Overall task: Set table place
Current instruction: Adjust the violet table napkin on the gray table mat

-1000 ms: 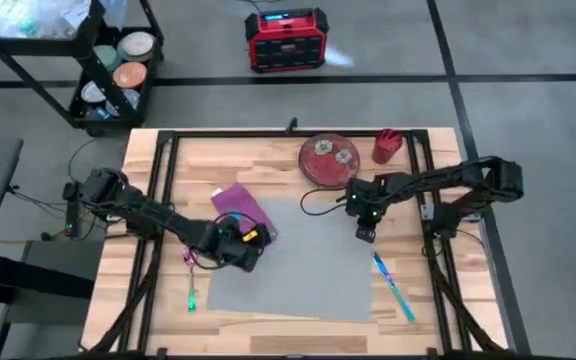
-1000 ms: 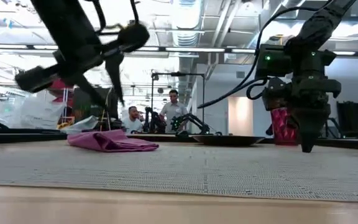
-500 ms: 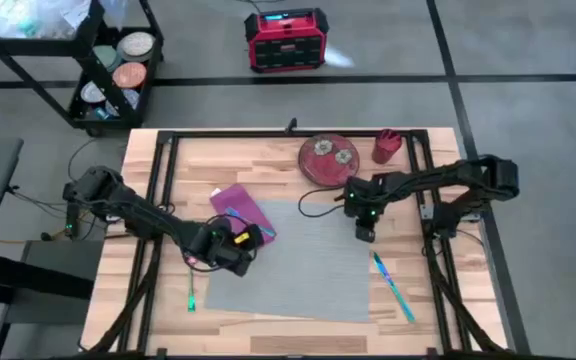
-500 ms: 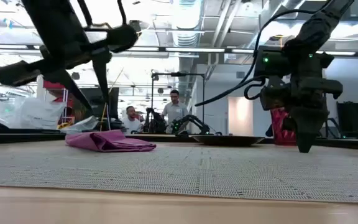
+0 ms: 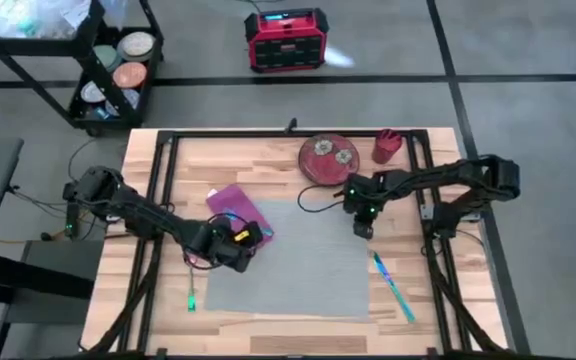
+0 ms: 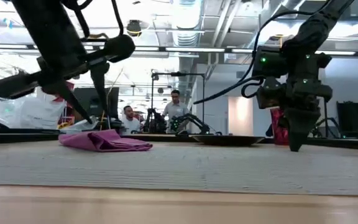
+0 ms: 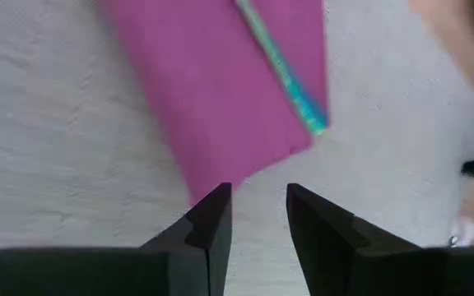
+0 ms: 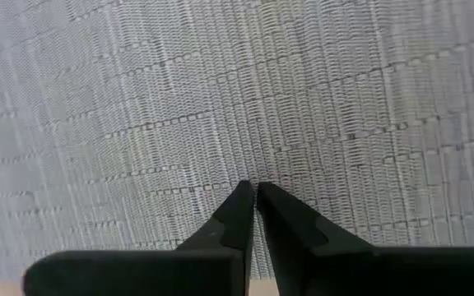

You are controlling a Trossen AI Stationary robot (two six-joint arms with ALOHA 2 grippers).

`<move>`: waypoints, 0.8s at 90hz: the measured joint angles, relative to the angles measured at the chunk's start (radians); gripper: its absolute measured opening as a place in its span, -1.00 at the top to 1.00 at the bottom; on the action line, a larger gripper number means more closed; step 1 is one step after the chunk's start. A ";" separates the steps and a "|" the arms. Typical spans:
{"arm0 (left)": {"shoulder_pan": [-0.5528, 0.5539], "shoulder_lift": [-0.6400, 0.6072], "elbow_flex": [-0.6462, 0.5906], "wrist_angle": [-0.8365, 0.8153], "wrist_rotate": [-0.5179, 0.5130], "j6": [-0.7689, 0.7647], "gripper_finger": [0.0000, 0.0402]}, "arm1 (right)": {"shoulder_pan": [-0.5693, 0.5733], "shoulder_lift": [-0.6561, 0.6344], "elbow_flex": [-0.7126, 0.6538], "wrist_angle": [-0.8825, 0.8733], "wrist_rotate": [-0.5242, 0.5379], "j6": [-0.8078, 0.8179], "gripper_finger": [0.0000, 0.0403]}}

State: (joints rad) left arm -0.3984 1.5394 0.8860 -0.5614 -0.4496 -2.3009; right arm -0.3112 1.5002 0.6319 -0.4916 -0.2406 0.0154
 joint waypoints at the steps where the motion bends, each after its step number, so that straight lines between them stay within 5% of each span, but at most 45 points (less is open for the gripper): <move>1: -0.001 0.000 0.000 0.002 0.000 0.000 0.49 | -0.002 0.000 0.000 -0.002 0.003 0.000 0.90; 15: -0.018 0.000 0.000 0.006 0.000 0.004 0.49 | -0.037 -0.003 -0.006 -0.059 0.069 -0.014 0.90; 55: 0.003 0.000 -0.002 -0.014 0.004 -0.005 0.49 | -0.069 -0.003 -0.015 -0.056 0.039 0.002 0.90; 72: 0.009 0.000 -0.084 0.125 0.001 -0.007 0.49 | -0.062 -0.003 -0.015 -0.055 0.039 0.010 0.90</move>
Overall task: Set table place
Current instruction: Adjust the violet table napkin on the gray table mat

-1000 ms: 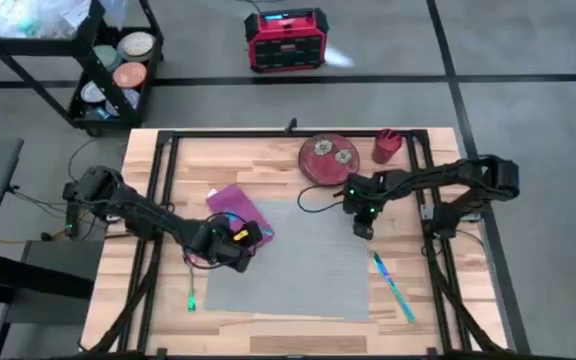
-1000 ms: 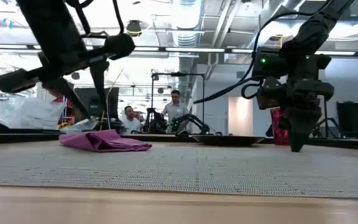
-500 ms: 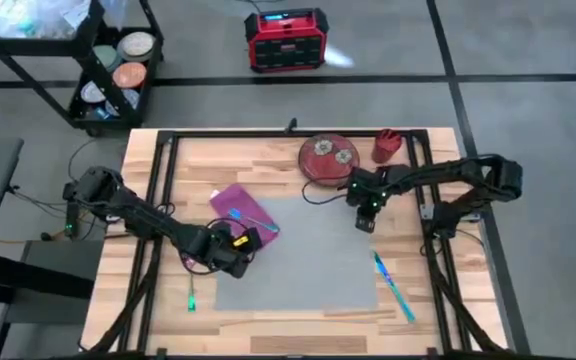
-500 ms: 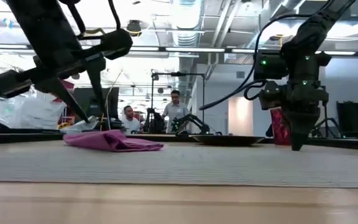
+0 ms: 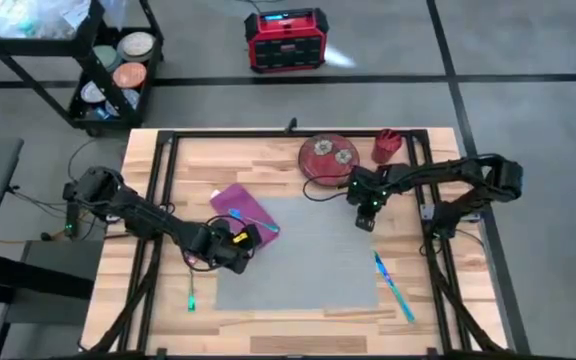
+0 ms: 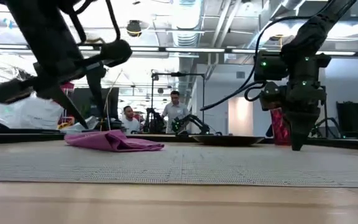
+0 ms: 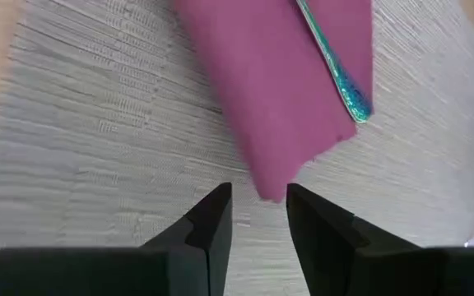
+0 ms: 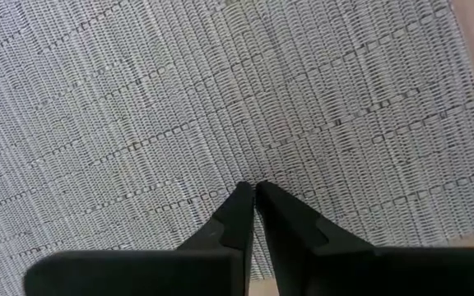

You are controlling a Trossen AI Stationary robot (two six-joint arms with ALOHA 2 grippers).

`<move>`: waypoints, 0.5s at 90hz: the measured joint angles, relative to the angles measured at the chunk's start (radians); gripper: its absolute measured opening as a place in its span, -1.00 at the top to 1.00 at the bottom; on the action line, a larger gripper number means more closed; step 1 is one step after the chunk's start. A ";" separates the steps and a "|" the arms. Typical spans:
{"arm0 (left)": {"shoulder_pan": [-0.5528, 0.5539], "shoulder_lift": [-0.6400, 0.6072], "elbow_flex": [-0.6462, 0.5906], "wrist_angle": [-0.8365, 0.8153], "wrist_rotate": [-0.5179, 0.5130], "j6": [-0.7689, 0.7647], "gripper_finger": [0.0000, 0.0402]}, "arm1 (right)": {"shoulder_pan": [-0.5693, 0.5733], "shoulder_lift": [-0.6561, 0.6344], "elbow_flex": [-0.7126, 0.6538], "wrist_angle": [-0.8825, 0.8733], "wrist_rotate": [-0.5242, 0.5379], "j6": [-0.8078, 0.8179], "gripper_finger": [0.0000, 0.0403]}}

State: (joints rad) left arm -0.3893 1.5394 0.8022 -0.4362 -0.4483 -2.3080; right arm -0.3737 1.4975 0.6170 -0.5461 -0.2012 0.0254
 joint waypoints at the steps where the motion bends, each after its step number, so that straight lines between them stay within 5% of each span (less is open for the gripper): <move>1: 0.000 0.000 -0.007 0.011 0.000 -0.001 0.49 | 0.000 0.000 0.000 0.000 0.000 0.000 0.90; 45: 0.114 0.001 -0.111 0.233 -0.069 0.011 0.49 | 0.000 0.000 0.000 0.001 -0.003 0.004 0.90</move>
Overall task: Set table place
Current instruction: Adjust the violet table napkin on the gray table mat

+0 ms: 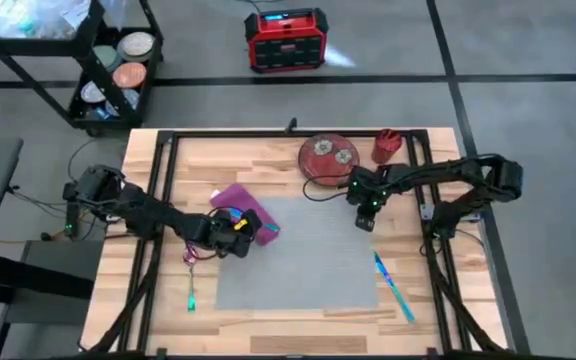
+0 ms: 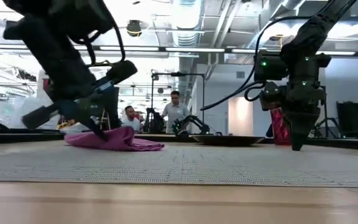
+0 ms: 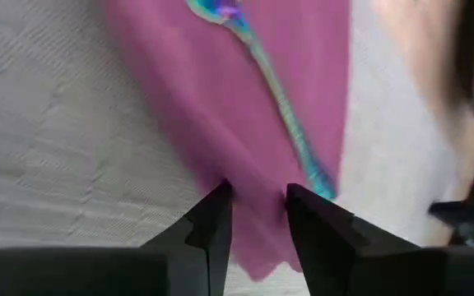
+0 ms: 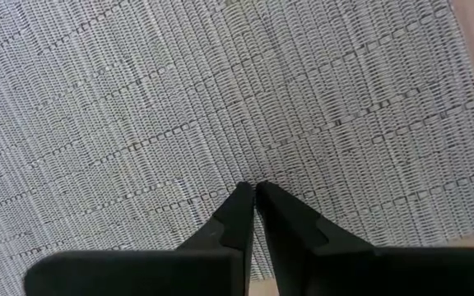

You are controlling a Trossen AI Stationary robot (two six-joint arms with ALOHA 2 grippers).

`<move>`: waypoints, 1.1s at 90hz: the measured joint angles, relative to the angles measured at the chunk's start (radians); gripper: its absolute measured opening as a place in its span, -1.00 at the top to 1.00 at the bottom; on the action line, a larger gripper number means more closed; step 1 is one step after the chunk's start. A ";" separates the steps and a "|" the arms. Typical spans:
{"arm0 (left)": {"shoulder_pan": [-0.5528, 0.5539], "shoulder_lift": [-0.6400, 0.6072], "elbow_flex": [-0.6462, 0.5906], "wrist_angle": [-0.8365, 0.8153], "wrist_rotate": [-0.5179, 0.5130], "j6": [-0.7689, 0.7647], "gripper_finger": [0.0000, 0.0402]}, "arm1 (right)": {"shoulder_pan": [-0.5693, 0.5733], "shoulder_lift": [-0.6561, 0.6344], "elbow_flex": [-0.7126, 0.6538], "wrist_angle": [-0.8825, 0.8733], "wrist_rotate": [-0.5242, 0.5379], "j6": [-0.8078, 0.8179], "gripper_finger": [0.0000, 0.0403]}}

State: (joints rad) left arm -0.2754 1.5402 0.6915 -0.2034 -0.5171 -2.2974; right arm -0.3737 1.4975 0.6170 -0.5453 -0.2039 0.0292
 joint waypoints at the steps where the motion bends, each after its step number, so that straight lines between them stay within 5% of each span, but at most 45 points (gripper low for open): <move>1: 0.000 0.000 0.000 0.011 0.000 0.000 0.49 | 0.000 0.000 0.000 0.000 0.000 0.000 0.90; 12: -0.011 0.000 0.012 0.119 0.001 0.013 0.49 | 0.000 0.000 0.000 0.002 -0.001 0.000 0.90; 70: -0.034 0.000 0.025 0.000 0.070 -0.003 0.50 | 0.004 0.000 0.000 0.000 -0.006 0.000 0.90; 99: -0.033 0.000 0.025 -0.013 0.069 0.017 0.97 | 0.006 0.000 0.000 0.003 -0.006 -0.004 0.91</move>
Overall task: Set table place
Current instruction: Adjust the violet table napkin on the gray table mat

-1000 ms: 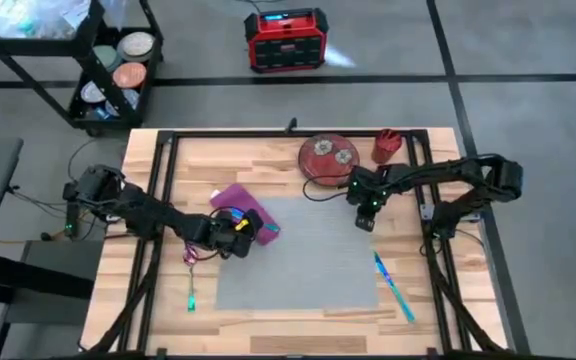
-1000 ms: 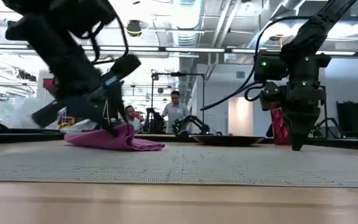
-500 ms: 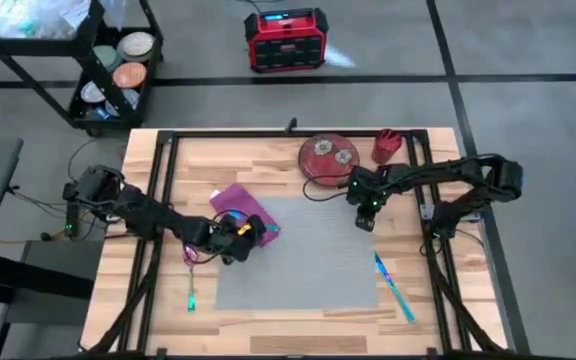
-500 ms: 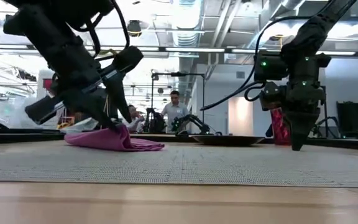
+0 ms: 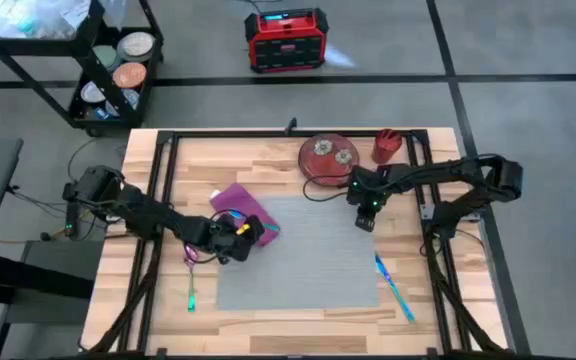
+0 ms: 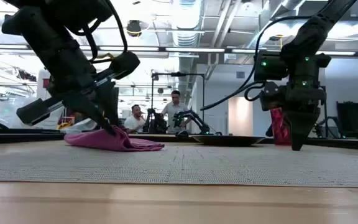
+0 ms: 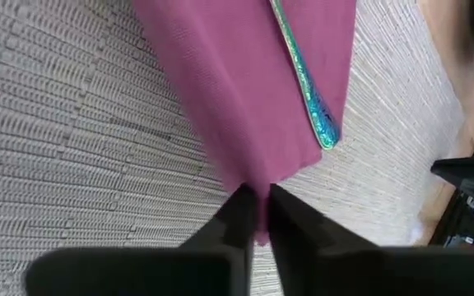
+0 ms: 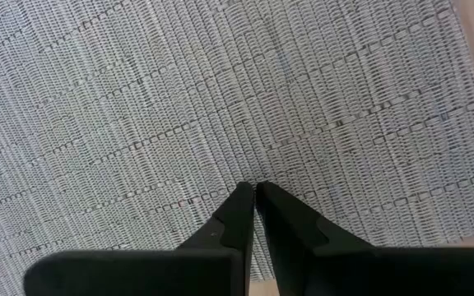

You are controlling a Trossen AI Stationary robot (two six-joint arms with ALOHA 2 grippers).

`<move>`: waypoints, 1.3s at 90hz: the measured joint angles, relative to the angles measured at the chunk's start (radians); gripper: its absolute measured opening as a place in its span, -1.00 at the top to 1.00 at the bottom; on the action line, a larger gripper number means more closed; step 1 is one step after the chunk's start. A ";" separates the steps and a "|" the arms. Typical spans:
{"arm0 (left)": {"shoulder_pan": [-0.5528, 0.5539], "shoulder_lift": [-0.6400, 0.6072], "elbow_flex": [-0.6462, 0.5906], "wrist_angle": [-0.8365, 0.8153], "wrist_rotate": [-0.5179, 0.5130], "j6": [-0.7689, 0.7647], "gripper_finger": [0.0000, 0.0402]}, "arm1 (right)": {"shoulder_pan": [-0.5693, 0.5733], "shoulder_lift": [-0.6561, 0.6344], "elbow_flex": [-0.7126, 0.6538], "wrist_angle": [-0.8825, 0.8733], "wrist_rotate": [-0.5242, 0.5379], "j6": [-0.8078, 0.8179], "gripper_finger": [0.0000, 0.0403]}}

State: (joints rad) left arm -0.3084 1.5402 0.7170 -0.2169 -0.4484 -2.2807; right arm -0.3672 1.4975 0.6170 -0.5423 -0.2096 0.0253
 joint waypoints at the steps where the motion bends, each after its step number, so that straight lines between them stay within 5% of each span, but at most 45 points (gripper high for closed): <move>1: -0.001 0.000 0.000 0.000 0.000 0.001 0.97 | 0.000 0.000 0.000 0.000 0.000 0.000 0.91; 67: -0.314 0.000 0.011 0.140 0.196 -0.016 1.00 | 0.000 0.000 0.000 -0.006 -0.002 0.000 0.97; 117: -0.371 -0.002 0.042 -0.109 0.203 0.034 1.00 | 0.000 0.000 0.000 -0.010 -0.028 -0.031 0.90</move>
State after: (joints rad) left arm -0.6795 1.5383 0.7589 -0.3259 -0.2455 -2.2463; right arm -0.3676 1.4979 0.6170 -0.5522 -0.2375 -0.0059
